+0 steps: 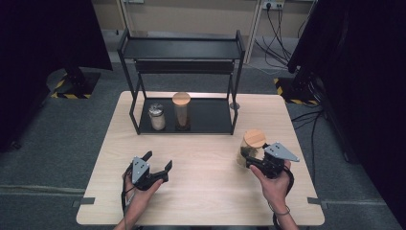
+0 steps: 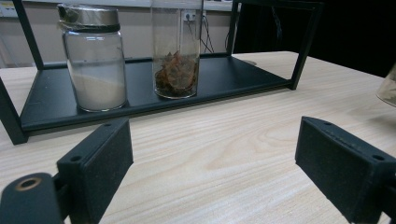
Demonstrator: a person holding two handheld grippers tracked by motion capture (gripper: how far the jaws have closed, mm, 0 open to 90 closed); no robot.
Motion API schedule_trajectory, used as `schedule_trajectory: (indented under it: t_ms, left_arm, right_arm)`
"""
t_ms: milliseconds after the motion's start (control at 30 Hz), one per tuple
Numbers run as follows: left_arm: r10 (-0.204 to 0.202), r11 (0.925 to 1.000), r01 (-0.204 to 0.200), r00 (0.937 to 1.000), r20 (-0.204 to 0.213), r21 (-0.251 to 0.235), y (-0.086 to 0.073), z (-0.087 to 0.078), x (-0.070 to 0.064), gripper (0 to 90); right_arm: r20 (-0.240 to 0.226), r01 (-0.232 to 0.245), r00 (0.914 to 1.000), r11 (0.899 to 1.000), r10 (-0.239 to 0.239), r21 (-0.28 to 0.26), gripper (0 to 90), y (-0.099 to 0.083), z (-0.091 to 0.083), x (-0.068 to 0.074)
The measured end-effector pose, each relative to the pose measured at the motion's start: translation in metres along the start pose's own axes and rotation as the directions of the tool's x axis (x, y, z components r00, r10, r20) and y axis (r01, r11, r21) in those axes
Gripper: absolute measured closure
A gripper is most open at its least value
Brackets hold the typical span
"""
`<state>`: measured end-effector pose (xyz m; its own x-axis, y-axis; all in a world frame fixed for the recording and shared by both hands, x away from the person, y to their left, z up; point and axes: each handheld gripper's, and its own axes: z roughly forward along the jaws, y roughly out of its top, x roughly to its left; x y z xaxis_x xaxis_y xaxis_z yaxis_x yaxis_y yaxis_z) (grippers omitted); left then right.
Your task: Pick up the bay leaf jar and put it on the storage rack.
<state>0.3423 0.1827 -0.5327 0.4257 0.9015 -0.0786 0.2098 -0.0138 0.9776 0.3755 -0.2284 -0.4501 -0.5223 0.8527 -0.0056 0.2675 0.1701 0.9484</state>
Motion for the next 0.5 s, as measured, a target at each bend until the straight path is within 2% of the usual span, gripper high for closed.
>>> schedule_trajectory:
  t_ms: [500]
  left_arm:
    - [-0.001, 1.0000, 0.001, 1.0000, 0.001, -0.001, 0.000, 0.000, 0.000, 10.7]
  right_arm:
    - [-0.032, -0.009, 0.9995, 1.000, 0.008, -0.011, 25.1, 0.013, 0.022, 0.009]
